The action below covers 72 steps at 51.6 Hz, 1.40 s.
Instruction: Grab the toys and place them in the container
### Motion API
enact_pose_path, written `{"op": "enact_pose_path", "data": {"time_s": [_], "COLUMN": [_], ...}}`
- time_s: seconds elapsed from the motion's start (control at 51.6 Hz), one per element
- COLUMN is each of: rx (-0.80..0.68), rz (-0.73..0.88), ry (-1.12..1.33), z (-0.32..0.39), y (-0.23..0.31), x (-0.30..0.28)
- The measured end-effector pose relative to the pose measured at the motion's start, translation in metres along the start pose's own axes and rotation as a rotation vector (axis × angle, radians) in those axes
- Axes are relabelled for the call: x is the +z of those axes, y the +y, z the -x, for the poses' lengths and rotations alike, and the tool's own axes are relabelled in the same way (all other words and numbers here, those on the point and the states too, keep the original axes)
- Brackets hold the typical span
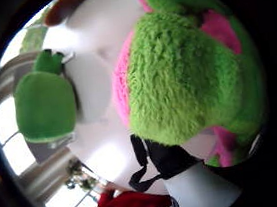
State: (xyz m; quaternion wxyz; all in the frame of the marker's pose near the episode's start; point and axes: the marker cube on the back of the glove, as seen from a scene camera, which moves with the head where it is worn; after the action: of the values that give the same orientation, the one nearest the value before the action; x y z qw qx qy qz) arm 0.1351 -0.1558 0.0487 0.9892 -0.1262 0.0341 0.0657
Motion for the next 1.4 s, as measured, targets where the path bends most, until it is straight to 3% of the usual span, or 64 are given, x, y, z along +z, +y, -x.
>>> {"op": "enact_pose_path", "data": {"time_s": [0.485,0.776,0.989,1.396], "rx": [-0.063,0.011,0.042,0.005], "rz": [0.036,-0.209,-0.394,-0.508], "ry": [0.054,-0.047,0.06,-0.064], "z": [0.0,0.004,0.003,0.021], "y": [-0.021,-0.024,-0.028,-0.006], "x": [0.008,0.01,0.001,-0.056]}}
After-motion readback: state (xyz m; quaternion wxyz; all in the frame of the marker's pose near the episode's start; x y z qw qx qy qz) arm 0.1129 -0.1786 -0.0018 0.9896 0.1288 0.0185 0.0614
